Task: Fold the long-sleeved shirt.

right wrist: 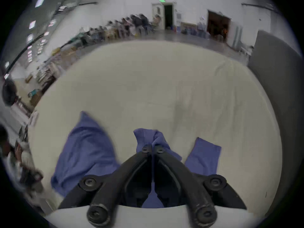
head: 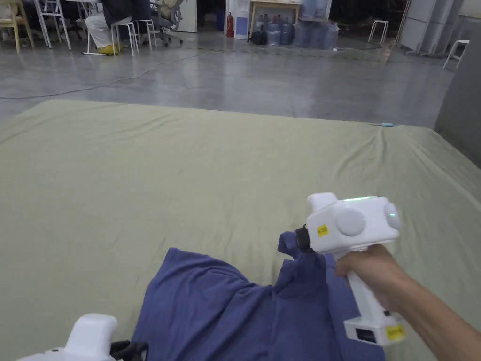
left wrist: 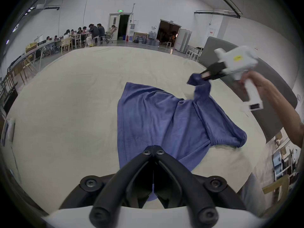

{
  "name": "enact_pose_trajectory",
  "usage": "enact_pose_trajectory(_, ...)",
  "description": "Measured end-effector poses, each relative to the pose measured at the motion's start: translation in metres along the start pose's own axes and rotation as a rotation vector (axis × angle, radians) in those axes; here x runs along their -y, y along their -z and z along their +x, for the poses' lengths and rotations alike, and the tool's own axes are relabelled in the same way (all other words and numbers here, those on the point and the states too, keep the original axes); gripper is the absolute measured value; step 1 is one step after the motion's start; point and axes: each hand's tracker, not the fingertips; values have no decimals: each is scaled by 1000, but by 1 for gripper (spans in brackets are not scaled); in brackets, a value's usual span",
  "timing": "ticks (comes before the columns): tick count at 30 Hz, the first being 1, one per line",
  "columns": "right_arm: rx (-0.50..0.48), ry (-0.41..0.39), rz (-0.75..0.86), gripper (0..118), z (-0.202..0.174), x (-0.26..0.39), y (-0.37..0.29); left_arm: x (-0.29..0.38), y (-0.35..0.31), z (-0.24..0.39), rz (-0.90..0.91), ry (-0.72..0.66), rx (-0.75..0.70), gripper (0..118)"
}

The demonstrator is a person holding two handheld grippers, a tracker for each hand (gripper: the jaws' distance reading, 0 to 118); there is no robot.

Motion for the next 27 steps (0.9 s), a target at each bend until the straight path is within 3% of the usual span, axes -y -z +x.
enact_pose_trajectory(3,-94,18,49,0,-7,43,-93,2,-11,1,5,19,-7,0)
enact_pose_trajectory(9,-116,90,-10,0,-8,161,-194,12,-36,12,16,48,-10,0)
enact_pose_trajectory(16,-52,183,-261,0,0,267,-160,32,-42,22,-14,74,-17,0)
enact_pose_trajectory(21,-10,188,-241,0,5,268,-151,35,-49,21,-14,49,-12,0)
enact_pose_trajectory(22,-23,203,-194,11,6,263,-160,34,-51,20,-11,44,-9,0)
enact_pose_trajectory(23,-28,203,-147,39,7,258,-170,33,-53,21,-5,41,-8,0)
enact_pose_trajectory(24,-48,217,-101,74,6,254,-176,32,-54,21,2,43,-7,0)
enact_pose_trajectory(25,-33,220,-44,109,6,252,-188,31,-56,22,10,51,-10,10)
enact_pose_trajectory(26,-26,222,14,113,5,250,-199,30,-56,23,13,56,-15,40)
enact_pose_trajectory(27,-16,224,32,113,5,249,-203,29,-54,23,7,62,-19,77)
